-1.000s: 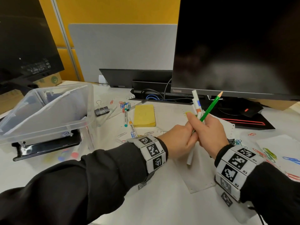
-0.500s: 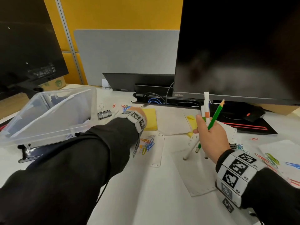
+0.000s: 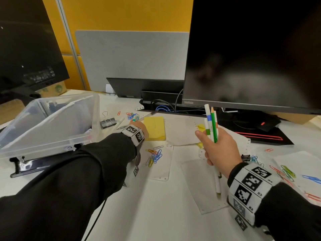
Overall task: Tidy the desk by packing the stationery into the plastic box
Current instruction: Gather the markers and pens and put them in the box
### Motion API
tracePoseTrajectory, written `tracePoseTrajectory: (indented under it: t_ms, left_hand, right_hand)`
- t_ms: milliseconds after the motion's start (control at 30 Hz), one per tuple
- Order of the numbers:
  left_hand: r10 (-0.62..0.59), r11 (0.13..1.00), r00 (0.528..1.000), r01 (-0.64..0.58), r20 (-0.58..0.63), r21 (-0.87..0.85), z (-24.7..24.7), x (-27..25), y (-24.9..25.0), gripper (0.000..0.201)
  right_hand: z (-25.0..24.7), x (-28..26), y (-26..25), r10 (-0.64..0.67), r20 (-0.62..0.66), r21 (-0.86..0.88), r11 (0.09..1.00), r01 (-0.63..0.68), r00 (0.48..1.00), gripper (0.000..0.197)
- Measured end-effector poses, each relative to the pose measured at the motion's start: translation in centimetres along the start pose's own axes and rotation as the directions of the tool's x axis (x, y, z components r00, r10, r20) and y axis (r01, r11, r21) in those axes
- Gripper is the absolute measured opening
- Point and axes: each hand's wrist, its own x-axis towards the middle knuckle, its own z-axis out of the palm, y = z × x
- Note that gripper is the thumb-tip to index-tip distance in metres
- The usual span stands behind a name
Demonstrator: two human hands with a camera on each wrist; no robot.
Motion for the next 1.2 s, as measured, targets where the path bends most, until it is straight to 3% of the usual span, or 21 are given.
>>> tracePoseTrajectory:
  t_ms: [100,200,300,433,533,667,733,767,867,933,1067,1200]
  left_hand:
    - [0.004,0.998,1.000,-0.006,-0.025,-0.068,-0.2,0.4,-0.3,0.019]
    - [0.014,0.997,0.999,-0.017,-0.038,-0.075,-0.3,-0.1,-0.5,0.032]
    - [0.019,0.996,0.999,-0.023,-0.043,-0.084,-0.5,-0.2,-0.6,0.009]
    - [0.051,0.997,0.998,-0.053,-0.026,-0.058,0.6,-0.2,-0.5,0.032]
    - [0.089,0.994,0.995,-0.086,-0.039,0.072,1.3,-0.5,0.0,0.036]
    - [0.131,0.988,0.991,-0.130,-0.006,0.084,1.1,-0.6,0.0,0.035]
    - [0.113,0.992,0.993,-0.115,0.044,0.049,0.9,-0.8,0.0,0.025]
    - [0.095,0.995,0.995,-0.096,0.034,0.040,0.9,-0.7,0.0,0.019]
    - [0.035,0.999,0.999,-0.035,0.007,-0.009,0.8,-0.2,-0.2,0.028]
    - [0.039,0.999,0.999,-0.039,-0.013,-0.011,0.5,0.0,-0.5,0.018]
    - [-0.013,0.998,0.987,0.024,-0.163,0.065,-0.4,1.0,-1.1,0.032]
    - [0.006,0.994,0.991,0.009,-0.134,0.110,0.4,2.3,-2.3,0.034]
  right_hand:
    - [0.0,0.0,-0.1,0.051,0.038,0.008,0.999,-0.052,0.998,0.027]
    - [0.2,-0.3,-0.2,0.076,0.061,0.003,0.997,-0.076,0.995,0.030]
    - [0.3,-0.2,-0.2,0.095,0.073,-0.004,0.995,-0.095,0.993,0.032]
    - [0.4,-0.1,0.1,0.135,0.072,-0.006,0.991,-0.135,0.988,0.034]
    - [0.4,0.1,0.6,0.145,0.024,-0.066,0.987,-0.143,0.989,0.037]
    - [0.4,0.3,1.1,0.121,0.006,-0.097,0.988,-0.120,0.993,0.039]
    - [0.3,0.2,1.1,0.108,0.024,-0.104,0.989,-0.105,0.994,0.038]
    - [0.3,0.2,1.1,0.104,0.038,-0.099,0.990,-0.100,0.994,0.038]
    - [0.3,0.0,0.8,0.114,0.087,-0.129,0.986,-0.102,0.990,0.045]
    - [0.3,-0.1,0.7,0.130,0.098,-0.171,0.979,-0.111,0.987,0.050]
    - [0.3,-0.1,0.7,0.132,0.104,-0.248,0.963,-0.103,0.986,0.036]
    - [0.4,-0.1,0.9,0.088,0.101,-0.267,0.962,-0.058,0.991,0.025]
